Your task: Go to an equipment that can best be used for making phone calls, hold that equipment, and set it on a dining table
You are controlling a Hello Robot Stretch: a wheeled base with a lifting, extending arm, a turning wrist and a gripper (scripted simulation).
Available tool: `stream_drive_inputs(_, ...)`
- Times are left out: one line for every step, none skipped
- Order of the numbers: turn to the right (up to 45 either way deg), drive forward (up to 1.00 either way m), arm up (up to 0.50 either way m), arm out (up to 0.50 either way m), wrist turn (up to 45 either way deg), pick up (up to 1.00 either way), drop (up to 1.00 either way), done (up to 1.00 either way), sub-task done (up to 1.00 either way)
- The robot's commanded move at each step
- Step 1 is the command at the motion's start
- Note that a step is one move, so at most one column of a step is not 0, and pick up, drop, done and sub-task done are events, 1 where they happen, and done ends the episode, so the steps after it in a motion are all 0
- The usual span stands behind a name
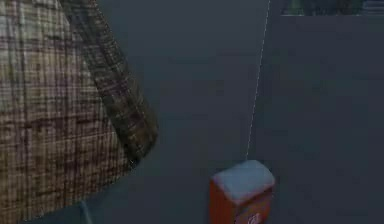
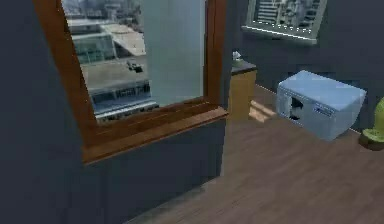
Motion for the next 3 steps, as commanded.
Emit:
stream_drive_inputs(45.0, 0.0, 0.0, 0.0, 0.0, 0.0, 0.0, 0.0, 0.0)
stream_drive_inputs(45.0, 0.0, 0.0, 0.0, 0.0, 0.0, 0.0, 0.0, 0.0)
stream_drive_inputs(42.0, 0.0, 0.0, 0.0, 0.0, 0.0, 0.0, 0.0, 0.0)
